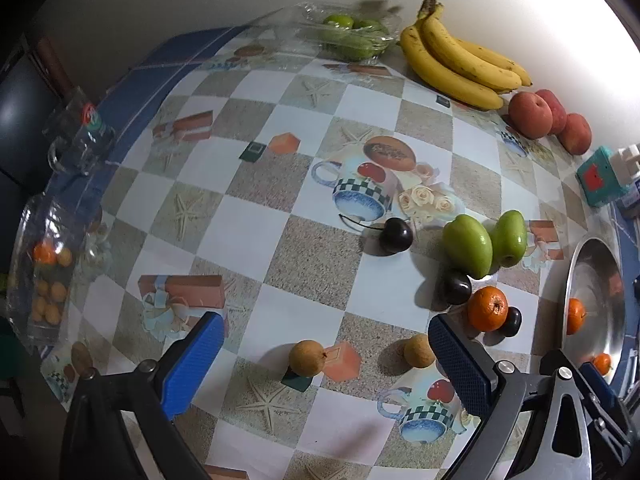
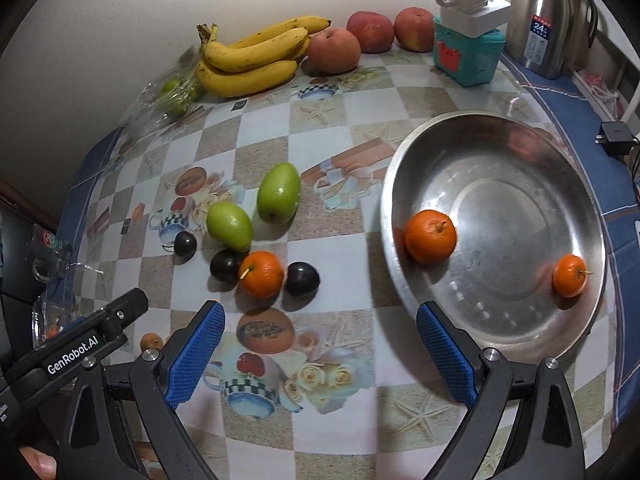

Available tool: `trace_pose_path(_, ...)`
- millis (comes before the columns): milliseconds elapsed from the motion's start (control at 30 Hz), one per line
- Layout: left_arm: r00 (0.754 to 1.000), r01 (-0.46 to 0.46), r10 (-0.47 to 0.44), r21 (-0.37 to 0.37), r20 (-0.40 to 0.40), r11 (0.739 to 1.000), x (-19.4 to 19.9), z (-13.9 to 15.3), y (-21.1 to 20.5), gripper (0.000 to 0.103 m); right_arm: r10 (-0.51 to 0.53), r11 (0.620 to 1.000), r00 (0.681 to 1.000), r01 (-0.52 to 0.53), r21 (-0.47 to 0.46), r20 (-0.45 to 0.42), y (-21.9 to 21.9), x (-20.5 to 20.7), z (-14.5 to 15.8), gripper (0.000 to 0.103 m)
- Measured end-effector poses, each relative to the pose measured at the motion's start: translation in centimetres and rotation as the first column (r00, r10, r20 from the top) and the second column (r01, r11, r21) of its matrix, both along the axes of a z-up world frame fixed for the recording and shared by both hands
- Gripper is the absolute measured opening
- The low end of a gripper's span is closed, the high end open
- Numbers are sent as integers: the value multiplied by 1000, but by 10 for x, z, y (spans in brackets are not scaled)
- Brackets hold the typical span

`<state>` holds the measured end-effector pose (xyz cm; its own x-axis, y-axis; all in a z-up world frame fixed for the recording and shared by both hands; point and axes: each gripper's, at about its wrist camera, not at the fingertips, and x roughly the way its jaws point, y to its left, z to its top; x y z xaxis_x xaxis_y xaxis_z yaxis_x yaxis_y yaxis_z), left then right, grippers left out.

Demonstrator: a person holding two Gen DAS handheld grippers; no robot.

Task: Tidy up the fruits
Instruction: 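Withdraw both open tools from the basin back toward the fruit cluster, then move the left tool toward a brown kiwi while the right tool approaches another kiwi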

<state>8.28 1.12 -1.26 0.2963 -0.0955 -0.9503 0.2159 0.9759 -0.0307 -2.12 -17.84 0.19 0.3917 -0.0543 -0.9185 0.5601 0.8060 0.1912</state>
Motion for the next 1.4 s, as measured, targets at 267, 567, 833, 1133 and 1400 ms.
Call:
trace_pose_path(267,998,-49,47,-33,-46,998,5,-8,18,102,23,999,1000,-23,41,-8,12,11,-9,97)
trace_pose_path(567,988,-108,105,-20,-112,994,9,-26,35,89,104,994,994,-103,32,-42,44,29,-29,97)
trace_pose_path(833,979,-138,133,-17,-153,990,13,-38,44,84,126,991,990,-123,44,-58,52,37,-42,94)
trace_pose_path(1133,969,-174,161,-56,-187,983,18,-44,52,81,158,986,986,-154,67,-48,66,47,-50,89)
trace_pose_path(1400,965,-181,159,-90,-211,979,23,-46,61,72,194,979,980,-190,72,-42,75,51,-53,70)
